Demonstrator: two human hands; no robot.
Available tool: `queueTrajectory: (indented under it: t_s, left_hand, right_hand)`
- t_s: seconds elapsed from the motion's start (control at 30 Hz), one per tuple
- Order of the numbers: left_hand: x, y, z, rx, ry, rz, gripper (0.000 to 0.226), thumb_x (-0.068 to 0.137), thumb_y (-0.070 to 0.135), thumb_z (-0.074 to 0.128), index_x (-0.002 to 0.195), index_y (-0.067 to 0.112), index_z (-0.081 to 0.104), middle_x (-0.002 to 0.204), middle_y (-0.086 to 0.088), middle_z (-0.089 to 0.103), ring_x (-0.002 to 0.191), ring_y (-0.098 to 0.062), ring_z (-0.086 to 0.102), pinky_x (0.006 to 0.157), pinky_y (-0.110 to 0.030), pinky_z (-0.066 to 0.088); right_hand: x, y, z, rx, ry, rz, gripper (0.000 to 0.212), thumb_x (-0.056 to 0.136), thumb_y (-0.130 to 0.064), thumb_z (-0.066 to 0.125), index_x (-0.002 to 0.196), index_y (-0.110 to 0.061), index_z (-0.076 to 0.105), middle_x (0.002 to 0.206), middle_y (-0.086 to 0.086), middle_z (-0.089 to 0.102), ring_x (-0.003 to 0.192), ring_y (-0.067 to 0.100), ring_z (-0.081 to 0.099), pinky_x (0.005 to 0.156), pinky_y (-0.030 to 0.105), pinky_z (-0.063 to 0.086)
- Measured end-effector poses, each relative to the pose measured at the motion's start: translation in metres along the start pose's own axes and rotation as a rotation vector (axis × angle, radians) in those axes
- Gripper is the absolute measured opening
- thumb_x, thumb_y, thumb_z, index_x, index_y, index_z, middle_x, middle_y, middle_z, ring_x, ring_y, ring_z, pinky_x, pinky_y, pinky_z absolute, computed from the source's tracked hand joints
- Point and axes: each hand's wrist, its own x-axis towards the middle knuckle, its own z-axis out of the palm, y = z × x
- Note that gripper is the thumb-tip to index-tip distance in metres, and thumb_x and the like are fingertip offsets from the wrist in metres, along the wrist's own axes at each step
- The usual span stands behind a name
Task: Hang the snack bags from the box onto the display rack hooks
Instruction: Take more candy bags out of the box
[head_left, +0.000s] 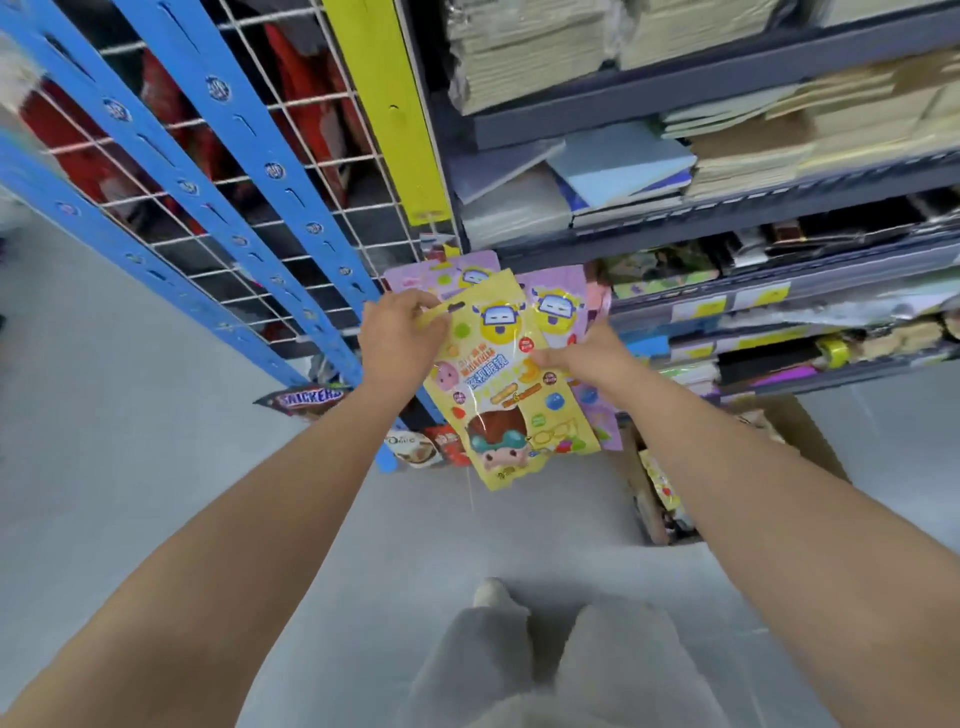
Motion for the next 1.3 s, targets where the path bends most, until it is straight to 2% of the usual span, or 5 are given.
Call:
queueTrajectory:
  t_s: [0.2,0.53,0.7,0.87,1.3]
  left_hand:
    - [0.025,0.005,-0.016,-0.158,-0.079,-0.004,0.024,0.081,0.015,0.06,0.064,0.028,0.048,0.067,0.011,0.051,0.069,-0.015,0.049,0.072,-0.038,0.046]
    - [0.053,0.022,-0.003,-0.2,0.062,-0.102,0.01,0.085,0.02,0.058,0.078,0.016,0.053,0.063,0.011,0.052,0.056,-0.006,0.048,0.065,-0.033,0.045]
    - [0.063,0.018,-0.005,-0.245,0.232,0.063,0.01,0.086,0.022,0.056,0.091,0.019,0.064,0.083,0.008,0.062,0.088,-0.019,0.059,0.095,-0.045,0.042]
    - [0.079,0.029,-0.015,-0.171,0.388,0.081,0.026,0.09,0.023,0.056,0.115,0.023,0.063,0.089,0.002,0.066,0.089,-0.022,0.058,0.099,-0.027,0.024]
    - [0.097,0.043,-0.029,-0.111,0.284,-0.018,0.013,0.088,0.033,0.054,0.086,0.025,0.064,0.09,0.012,0.067,0.093,-0.01,0.061,0.1,-0.035,0.035]
  right_hand:
    - [0.004,-0.007,0.018,0.092,0.038,-0.011,0.017,0.079,-0.01,0.073,0.08,-0.016,0.058,0.098,-0.001,0.064,0.066,0.003,0.058,0.047,0.009,0.044]
    - [0.025,-0.017,0.001,-0.042,0.104,-0.058,0.027,0.077,-0.025,0.075,0.097,-0.013,0.062,0.095,0.0,0.065,0.088,0.015,0.06,0.079,0.027,0.044]
    - [0.034,-0.019,-0.013,-0.034,0.308,-0.152,0.023,0.079,-0.022,0.074,0.097,-0.009,0.068,0.086,-0.001,0.064,0.081,0.012,0.059,0.066,0.019,0.043]
    - [0.039,-0.021,-0.019,0.156,0.549,-0.217,0.016,0.079,-0.019,0.073,0.091,-0.009,0.068,0.083,0.001,0.065,0.062,-0.005,0.059,0.058,0.012,0.046]
    - [0.03,-0.031,-0.011,0.299,0.517,-0.268,0.015,0.076,-0.014,0.075,0.089,-0.012,0.068,0.088,0.002,0.069,0.083,0.014,0.067,0.072,0.025,0.054]
